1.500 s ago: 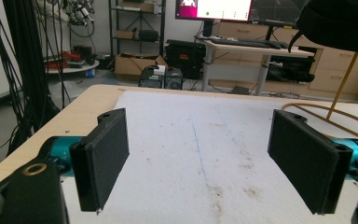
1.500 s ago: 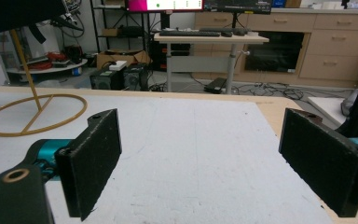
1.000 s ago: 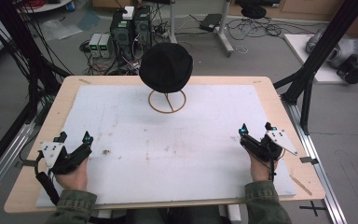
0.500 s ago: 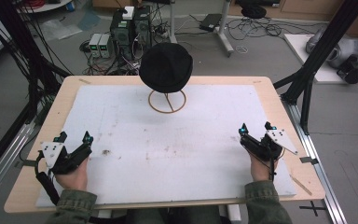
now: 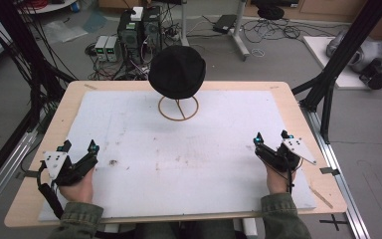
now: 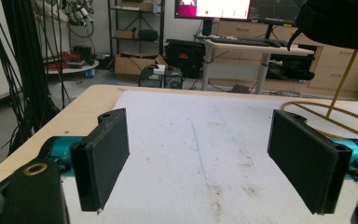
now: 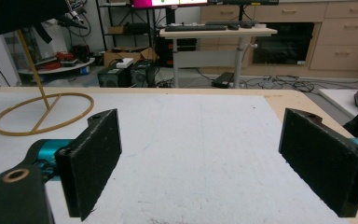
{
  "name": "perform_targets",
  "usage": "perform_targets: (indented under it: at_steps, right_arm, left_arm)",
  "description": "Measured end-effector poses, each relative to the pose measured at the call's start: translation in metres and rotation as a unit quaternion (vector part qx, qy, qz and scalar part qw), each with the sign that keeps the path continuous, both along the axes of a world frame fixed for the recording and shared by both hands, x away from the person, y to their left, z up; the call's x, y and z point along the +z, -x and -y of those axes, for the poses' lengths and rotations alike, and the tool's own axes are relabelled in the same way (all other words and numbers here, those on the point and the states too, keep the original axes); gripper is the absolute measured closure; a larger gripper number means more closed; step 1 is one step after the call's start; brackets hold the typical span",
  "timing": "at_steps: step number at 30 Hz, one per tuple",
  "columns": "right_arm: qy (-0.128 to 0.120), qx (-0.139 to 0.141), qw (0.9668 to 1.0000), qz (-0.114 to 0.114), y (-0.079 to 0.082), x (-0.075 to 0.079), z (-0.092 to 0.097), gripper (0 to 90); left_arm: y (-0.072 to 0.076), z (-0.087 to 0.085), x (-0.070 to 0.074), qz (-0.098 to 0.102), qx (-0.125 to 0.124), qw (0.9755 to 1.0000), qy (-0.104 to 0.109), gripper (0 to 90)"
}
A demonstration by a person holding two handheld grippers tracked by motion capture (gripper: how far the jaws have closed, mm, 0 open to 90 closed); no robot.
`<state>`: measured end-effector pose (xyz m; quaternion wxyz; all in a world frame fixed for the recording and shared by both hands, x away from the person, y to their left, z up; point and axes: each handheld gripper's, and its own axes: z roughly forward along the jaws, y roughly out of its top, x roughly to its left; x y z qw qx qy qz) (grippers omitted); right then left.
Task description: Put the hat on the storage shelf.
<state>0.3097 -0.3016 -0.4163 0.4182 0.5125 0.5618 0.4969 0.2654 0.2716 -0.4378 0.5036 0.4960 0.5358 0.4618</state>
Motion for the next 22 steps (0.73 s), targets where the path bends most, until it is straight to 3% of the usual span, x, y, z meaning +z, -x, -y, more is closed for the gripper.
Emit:
perform_targets:
  at_steps: [22]
  right_arm:
    - [0.006, 0.006, 0.9999, -0.009, 0.0009, -0.0007, -0.0007, 12.2]
  left_arm:
    - [-0.0003, -0.0018, -0.0003, 0.001, -0.001, 1.0, 0.007, 21.8]
